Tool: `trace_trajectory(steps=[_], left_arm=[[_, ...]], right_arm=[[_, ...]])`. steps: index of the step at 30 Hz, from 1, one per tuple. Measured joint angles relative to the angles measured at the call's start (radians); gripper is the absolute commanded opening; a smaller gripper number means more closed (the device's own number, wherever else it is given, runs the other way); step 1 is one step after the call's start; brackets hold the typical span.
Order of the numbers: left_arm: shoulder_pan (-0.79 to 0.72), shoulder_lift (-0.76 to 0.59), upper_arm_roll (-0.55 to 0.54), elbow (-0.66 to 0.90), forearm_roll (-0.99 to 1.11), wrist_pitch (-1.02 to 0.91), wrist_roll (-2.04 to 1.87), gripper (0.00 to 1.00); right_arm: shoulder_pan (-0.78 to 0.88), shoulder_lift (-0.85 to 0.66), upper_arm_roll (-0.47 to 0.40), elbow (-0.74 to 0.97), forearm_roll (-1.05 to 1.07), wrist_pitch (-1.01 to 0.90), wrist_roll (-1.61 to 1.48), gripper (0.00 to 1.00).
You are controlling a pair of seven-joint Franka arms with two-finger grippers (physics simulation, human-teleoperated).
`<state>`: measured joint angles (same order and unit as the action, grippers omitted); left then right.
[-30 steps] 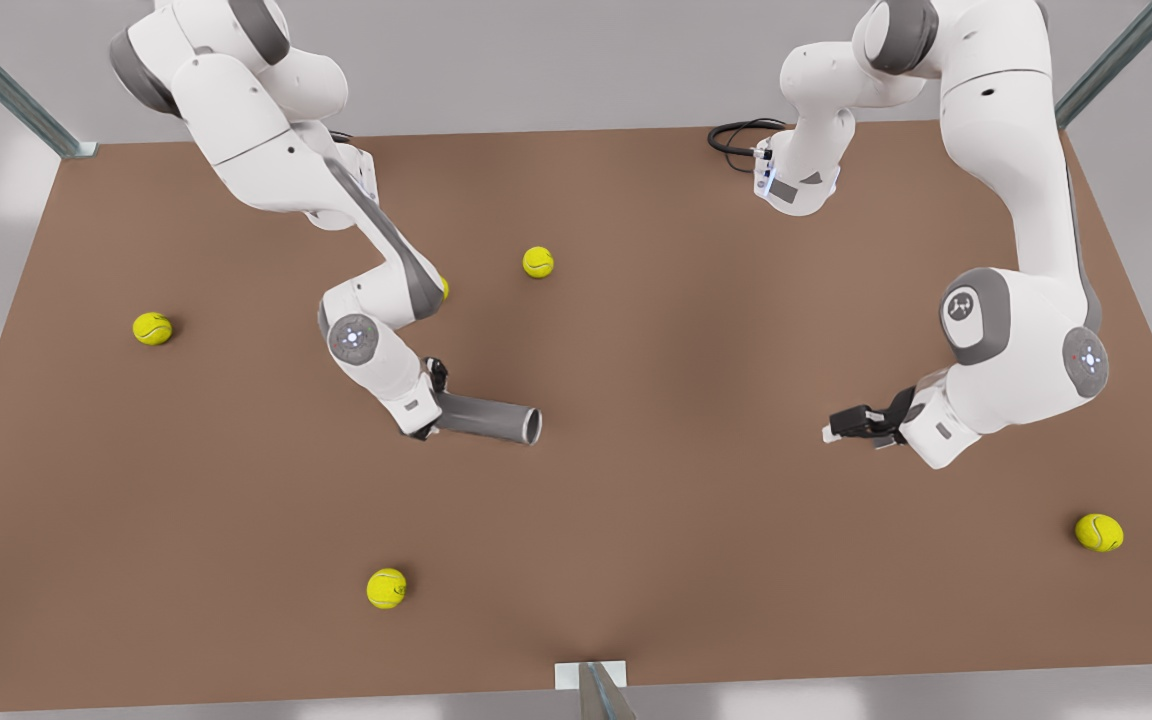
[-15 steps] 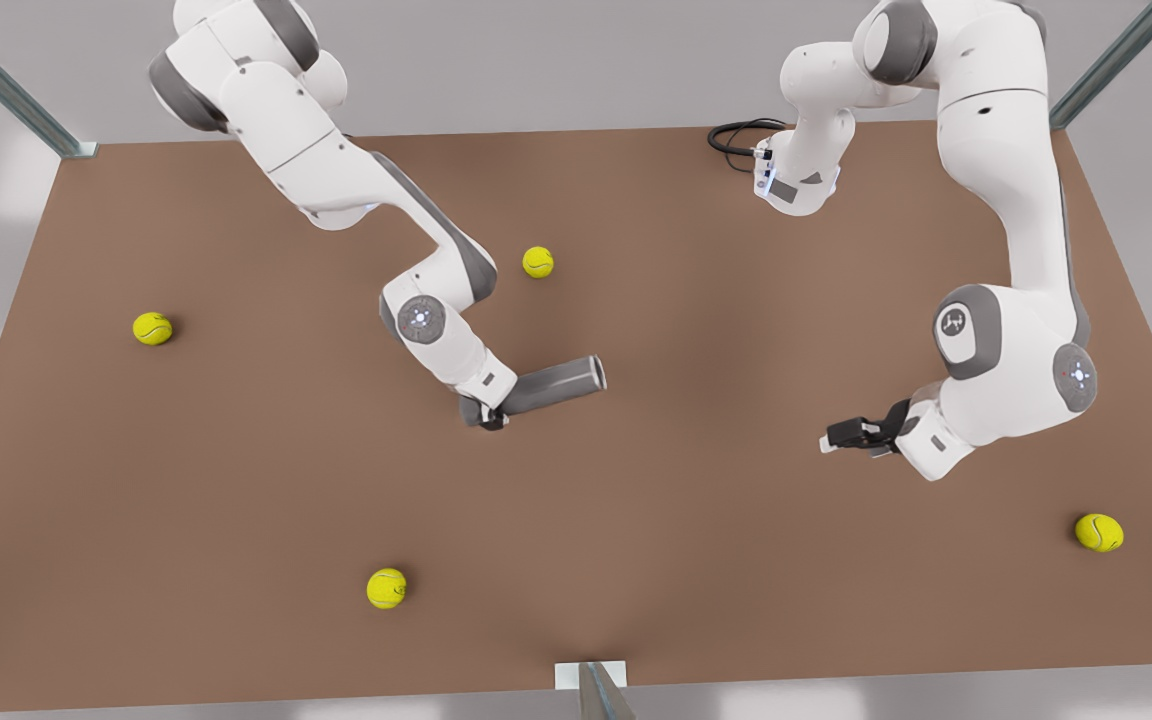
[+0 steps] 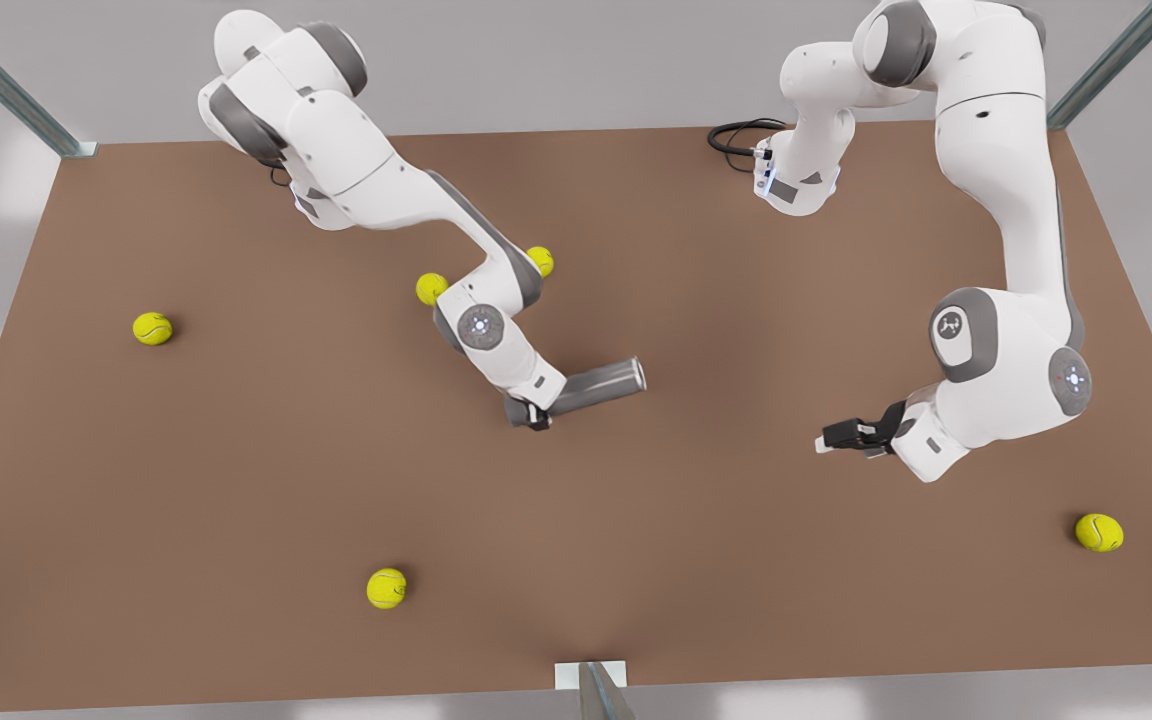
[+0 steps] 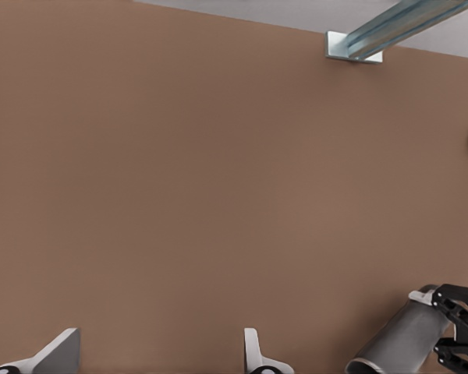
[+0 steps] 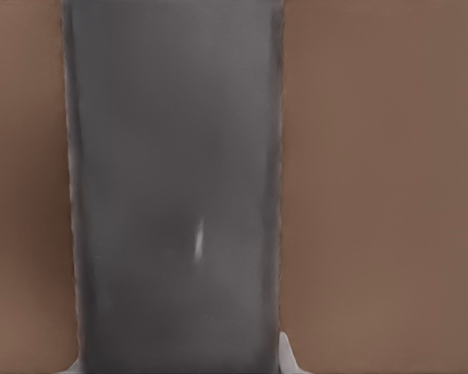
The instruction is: Put the tennis tube upright
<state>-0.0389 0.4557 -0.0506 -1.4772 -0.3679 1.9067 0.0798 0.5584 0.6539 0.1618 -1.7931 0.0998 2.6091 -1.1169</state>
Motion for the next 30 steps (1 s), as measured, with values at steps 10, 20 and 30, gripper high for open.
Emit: trace_trajectory(steps=[10,20,30], left_arm=[[-0.005,0.0,0.0,-0.002,-0.001,0.006,-0.001,0.99],[0.005,-0.226,-0.046,-0.295,-0.048,0.027,-0.192,0.99],[-0.074,-0.368,-0.387,-0.67,-0.854,0.462,-0.061,0.99]], right_arm=[[0.045,0.021,-0.039,0.04,0.001,-0.006,0.0,1.0],[-0.418,-0.404,-0.021,-0.09,0.022,-0.46,0.59,1.0],[-0.691,-0.452,-0.018,0.117,-0.229,-0.763,1.003,1.0]])
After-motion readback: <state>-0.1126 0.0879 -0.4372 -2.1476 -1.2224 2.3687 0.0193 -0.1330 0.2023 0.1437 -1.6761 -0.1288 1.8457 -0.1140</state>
